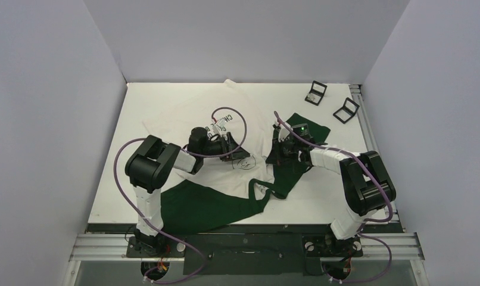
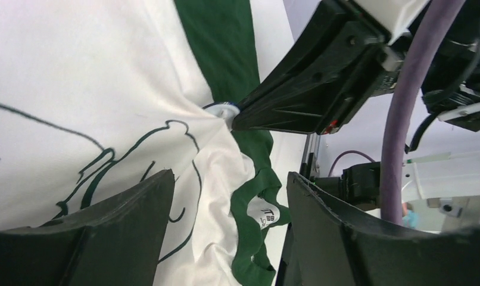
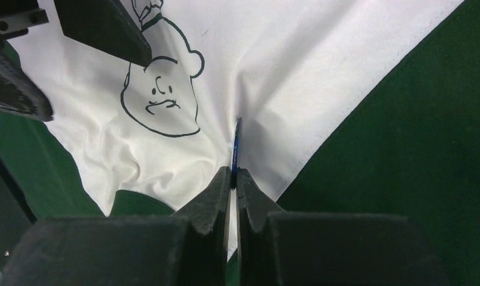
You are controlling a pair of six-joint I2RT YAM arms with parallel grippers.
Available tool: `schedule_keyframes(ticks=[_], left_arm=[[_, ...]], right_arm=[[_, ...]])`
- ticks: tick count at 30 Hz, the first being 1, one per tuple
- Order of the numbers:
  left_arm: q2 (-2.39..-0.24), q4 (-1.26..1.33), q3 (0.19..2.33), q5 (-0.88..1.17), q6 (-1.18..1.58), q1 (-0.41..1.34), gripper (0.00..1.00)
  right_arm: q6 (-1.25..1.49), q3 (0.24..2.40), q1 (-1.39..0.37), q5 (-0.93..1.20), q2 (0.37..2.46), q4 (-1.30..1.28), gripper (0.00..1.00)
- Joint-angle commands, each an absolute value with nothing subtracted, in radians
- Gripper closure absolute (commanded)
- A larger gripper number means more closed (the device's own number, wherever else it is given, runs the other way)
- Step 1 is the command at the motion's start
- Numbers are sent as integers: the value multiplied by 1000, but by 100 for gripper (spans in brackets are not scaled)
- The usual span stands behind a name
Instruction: Remove the brooch from the garment
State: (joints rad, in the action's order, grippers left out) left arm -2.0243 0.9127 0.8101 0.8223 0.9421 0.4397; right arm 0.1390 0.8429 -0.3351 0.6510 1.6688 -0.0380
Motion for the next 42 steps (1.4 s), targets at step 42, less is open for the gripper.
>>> schedule_keyframes(ticks=[42], left_arm=[[-2156, 1166, 913, 724, 729, 544, 53]], right_arm=[[378, 659, -324, 734, 1578, 407, 100]])
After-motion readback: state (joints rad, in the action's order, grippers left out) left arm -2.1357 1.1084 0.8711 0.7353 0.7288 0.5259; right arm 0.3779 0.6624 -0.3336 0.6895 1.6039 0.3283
